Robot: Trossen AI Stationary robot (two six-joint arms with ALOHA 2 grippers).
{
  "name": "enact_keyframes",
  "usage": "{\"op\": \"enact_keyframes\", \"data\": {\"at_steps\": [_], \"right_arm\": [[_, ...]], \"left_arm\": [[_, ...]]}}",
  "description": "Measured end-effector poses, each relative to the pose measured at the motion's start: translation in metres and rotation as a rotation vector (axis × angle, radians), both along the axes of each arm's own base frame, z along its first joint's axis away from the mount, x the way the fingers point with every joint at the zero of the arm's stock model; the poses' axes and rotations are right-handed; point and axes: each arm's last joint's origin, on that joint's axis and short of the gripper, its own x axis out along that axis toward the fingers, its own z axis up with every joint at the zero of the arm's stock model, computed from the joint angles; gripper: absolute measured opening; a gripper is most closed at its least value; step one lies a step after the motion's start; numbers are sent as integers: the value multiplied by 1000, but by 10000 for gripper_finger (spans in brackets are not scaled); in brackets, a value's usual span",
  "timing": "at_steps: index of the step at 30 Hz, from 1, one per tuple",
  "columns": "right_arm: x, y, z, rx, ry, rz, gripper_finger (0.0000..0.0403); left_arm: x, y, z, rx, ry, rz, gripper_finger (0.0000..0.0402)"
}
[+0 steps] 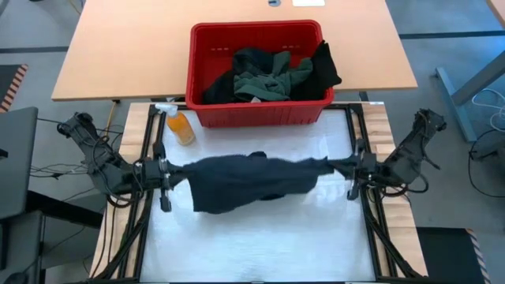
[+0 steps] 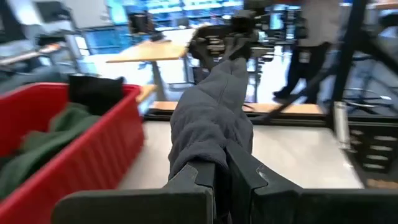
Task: Fold laundry
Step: Fold the black shorts
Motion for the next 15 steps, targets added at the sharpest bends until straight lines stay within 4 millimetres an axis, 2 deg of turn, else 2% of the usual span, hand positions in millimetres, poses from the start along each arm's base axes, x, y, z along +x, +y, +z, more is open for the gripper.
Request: {"op": "enact_keyframes", "data": {"at_steps": [8, 15], "right_arm": [[-1, -6, 13, -111, -28, -120, 16], [1, -10, 26, -150, -95, -114, 17]], "left_arm": [[5, 10, 1, 59, 7, 124, 0], [16, 19, 9, 61, -43, -13, 0]]}}
